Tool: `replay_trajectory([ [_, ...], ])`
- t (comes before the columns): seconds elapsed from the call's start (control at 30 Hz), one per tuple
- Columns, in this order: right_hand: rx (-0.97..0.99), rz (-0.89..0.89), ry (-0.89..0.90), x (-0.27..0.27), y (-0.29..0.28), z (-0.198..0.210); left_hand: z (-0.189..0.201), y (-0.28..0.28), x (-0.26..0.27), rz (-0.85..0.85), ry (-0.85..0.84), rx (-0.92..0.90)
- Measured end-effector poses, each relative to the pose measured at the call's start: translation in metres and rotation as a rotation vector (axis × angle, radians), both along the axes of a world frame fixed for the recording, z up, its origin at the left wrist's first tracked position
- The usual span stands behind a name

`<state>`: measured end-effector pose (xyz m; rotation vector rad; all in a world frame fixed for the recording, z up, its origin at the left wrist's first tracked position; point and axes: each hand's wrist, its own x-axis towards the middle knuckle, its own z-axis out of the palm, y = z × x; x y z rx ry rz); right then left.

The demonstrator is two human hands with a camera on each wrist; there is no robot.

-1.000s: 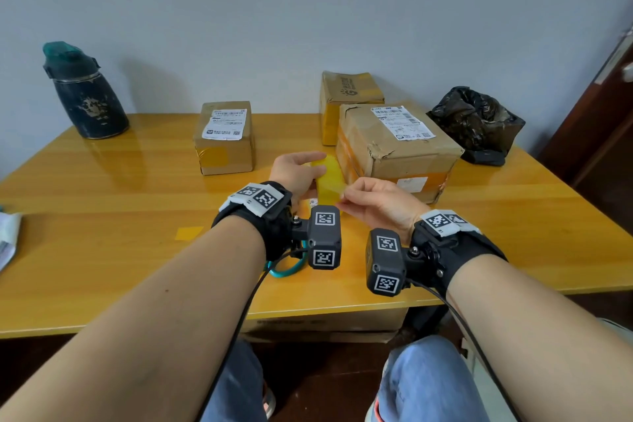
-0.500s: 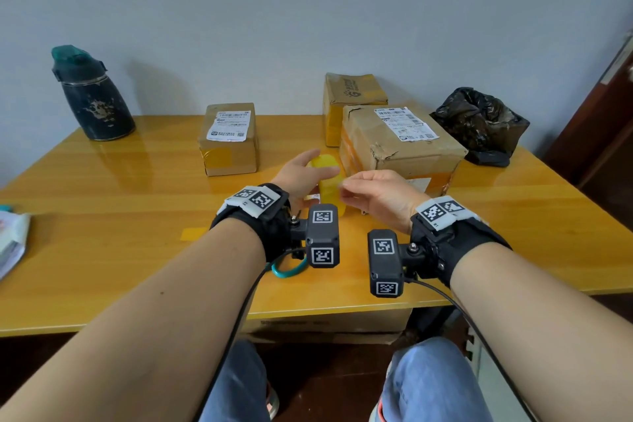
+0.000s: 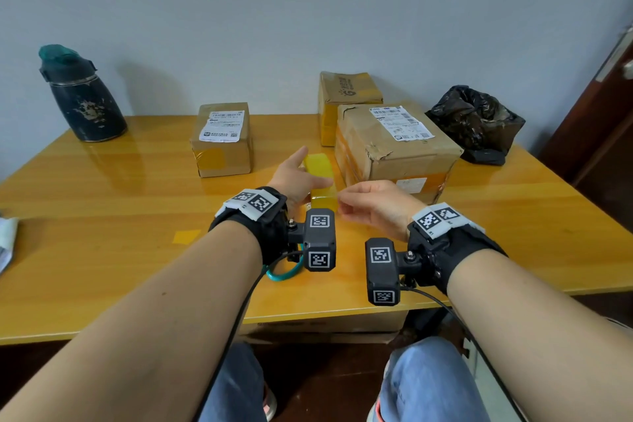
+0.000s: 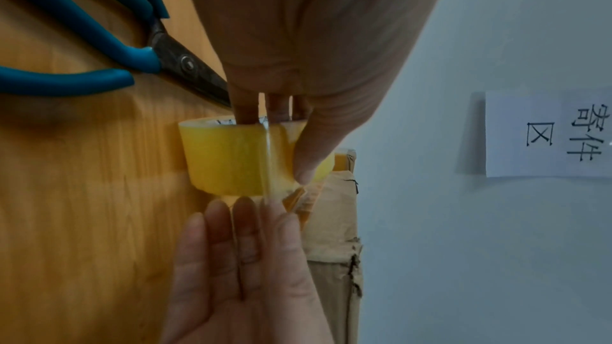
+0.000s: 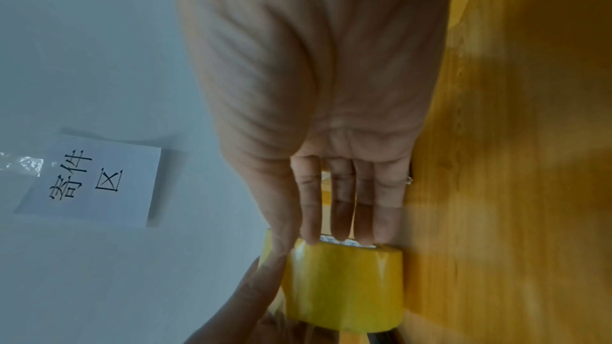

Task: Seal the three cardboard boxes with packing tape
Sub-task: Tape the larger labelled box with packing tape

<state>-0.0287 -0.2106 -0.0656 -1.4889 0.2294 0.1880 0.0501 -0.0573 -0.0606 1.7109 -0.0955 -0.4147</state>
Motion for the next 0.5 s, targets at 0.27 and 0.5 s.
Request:
replay_trajectory([
  [0.27,-0.041,-0.046,0.009,0.01,0.011,0.002,-0.002,0.002,0.002,-0.008,0.033,-0.044],
  [0.5,-0.156,-0.072,0.002,0.019,0.018,0.0,0.004,0.008,0.001,-0.059,0.05,-0.07],
])
